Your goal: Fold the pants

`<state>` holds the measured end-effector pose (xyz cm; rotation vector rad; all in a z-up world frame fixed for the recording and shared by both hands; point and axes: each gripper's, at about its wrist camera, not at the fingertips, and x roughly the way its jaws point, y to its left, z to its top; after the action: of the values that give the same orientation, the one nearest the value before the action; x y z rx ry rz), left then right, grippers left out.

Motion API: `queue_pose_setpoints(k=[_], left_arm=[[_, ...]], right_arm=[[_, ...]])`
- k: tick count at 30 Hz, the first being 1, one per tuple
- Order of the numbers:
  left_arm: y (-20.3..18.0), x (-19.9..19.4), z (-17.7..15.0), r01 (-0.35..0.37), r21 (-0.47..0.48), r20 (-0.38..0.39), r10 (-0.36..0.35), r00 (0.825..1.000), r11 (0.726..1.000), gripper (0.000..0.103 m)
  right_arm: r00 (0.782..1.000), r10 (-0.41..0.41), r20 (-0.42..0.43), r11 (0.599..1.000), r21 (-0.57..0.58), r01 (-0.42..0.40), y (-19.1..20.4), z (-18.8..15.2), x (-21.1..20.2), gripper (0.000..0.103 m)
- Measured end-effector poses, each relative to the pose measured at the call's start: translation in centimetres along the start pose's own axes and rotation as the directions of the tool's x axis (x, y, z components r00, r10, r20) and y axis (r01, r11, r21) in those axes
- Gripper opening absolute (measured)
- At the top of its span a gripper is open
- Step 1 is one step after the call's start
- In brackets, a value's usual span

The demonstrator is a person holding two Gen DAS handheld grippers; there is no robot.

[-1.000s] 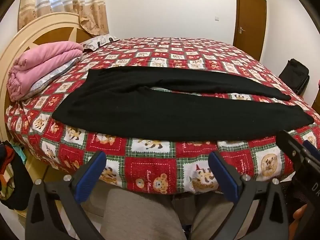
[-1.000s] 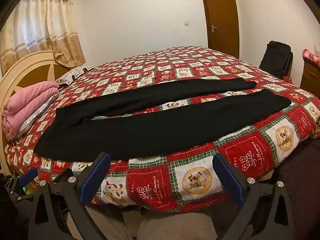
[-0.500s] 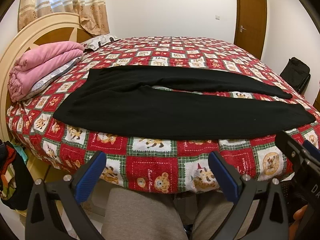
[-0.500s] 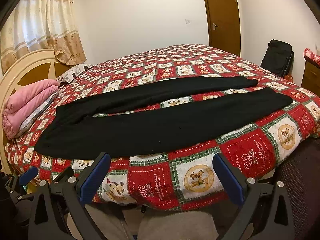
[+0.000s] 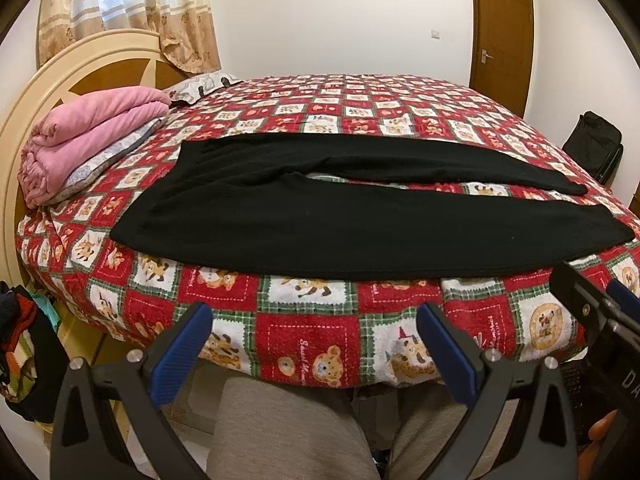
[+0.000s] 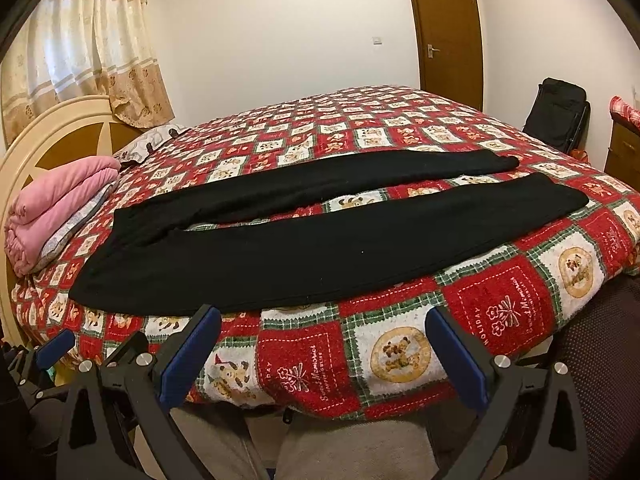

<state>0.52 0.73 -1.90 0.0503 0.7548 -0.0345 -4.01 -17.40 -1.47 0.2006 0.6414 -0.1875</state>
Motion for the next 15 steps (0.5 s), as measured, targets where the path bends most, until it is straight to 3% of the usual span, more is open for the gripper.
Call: queue_pose_setpoints(k=[15], left_arm=[[-0.06, 0.13, 0.01, -0.001, 0.003, -0.003, 0.001, 1.0, 1.0, 0.103]], right_arm=[[1.0, 0.0, -0.008, 1.0, 0.01, 0.0, -0.33, 0.14, 0.23, 0.102]])
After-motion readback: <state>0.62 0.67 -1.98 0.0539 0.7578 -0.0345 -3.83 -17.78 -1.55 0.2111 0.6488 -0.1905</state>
